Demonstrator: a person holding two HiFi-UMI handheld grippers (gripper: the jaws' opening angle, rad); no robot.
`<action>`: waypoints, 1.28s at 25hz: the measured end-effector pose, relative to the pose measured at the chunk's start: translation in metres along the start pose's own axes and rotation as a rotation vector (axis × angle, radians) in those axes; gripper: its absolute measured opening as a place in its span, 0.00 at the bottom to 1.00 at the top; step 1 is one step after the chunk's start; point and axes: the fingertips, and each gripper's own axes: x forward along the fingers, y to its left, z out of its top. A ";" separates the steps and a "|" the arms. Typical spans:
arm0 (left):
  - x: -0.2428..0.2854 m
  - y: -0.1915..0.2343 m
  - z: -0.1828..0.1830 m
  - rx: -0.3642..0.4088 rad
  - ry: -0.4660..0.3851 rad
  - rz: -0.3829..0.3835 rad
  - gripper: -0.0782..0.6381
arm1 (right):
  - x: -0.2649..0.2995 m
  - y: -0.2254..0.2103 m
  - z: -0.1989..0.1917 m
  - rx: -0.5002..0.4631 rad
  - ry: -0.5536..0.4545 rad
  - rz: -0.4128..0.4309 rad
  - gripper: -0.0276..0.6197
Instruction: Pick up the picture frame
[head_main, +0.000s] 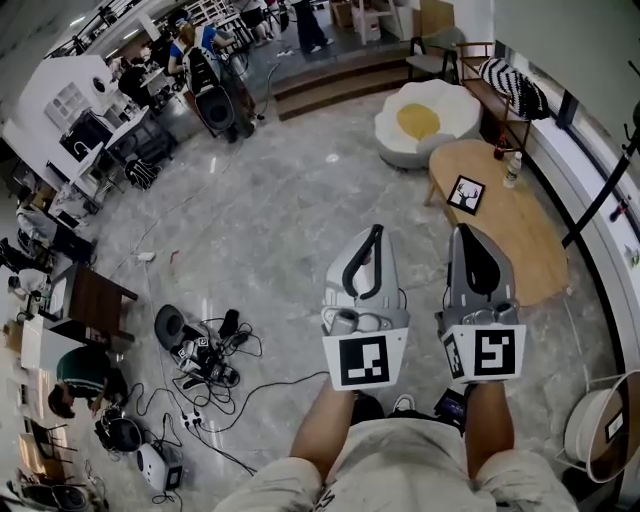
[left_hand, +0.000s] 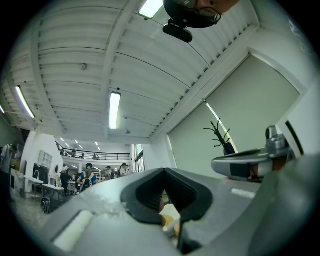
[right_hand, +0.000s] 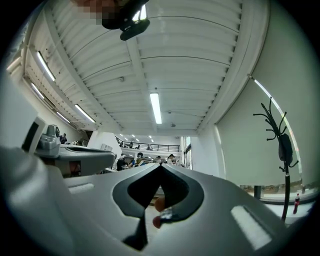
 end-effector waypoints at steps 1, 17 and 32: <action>0.001 -0.004 0.001 0.001 0.000 0.000 0.12 | -0.002 -0.004 0.000 0.002 0.000 0.000 0.05; 0.044 -0.008 -0.023 -0.026 0.000 -0.035 0.12 | 0.028 -0.028 -0.024 -0.027 0.018 -0.030 0.05; 0.168 0.094 -0.062 -0.068 -0.042 -0.062 0.12 | 0.187 -0.016 -0.060 -0.073 0.030 -0.057 0.05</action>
